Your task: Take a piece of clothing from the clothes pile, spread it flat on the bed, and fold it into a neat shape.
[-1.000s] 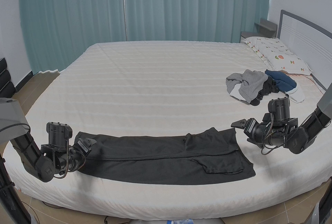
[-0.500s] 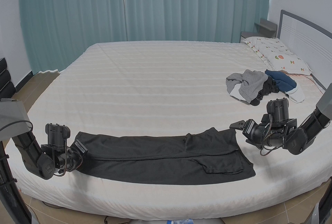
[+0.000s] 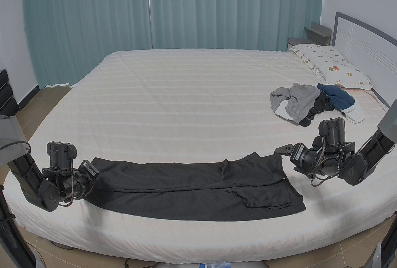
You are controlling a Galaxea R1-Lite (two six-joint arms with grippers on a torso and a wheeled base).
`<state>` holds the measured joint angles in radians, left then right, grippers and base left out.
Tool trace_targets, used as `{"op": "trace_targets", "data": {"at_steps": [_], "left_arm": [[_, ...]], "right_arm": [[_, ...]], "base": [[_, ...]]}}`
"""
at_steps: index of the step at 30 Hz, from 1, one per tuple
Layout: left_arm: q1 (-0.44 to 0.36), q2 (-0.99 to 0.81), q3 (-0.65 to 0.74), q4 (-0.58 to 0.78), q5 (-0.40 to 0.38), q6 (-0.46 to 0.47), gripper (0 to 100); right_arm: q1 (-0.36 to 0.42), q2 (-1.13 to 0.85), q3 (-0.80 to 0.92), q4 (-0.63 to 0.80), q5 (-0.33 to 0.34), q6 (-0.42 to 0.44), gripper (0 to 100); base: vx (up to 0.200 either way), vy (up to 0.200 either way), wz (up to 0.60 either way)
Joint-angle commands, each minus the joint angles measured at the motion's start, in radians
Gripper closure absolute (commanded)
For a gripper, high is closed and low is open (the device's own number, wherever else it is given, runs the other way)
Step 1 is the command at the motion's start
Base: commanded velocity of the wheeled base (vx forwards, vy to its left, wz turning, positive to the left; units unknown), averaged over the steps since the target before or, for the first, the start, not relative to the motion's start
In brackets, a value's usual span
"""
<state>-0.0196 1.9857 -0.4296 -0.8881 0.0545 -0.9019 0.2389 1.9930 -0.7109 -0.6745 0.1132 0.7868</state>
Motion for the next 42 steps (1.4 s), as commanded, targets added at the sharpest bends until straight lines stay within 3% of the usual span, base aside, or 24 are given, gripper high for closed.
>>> {"op": "trace_targets", "data": {"at_steps": [1,21,22,35,42], "left_arm": [[0.0,0.042,-0.001,-0.011,-0.004,-0.002,0],[0.043,0.125,-0.018,-0.097,-0.004,-0.005,0],[0.043,0.122,-0.015,-0.097,-0.004,-0.005,100],[0.033,0.051,-0.008,-0.1,0.028,0.0,100],[0.033,0.024,-0.069,-0.101,0.03,0.001,100]], "right_arm": [[0.0,0.003,0.001,0.0,0.0,0.0,0],[0.008,0.012,0.001,-0.002,0.0,0.0,0],[0.008,0.012,0.001,-0.002,0.0,0.0,0],[0.01,0.01,0.002,0.0,0.0,0.0,0],[0.017,0.001,0.007,0.001,0.0,0.002,0]], "base": [[0.0,0.0,0.0],[0.0,0.0,0.0],[0.0,0.0,0.0],[0.0,0.0,0.0],[0.0,0.0,0.0]]}}
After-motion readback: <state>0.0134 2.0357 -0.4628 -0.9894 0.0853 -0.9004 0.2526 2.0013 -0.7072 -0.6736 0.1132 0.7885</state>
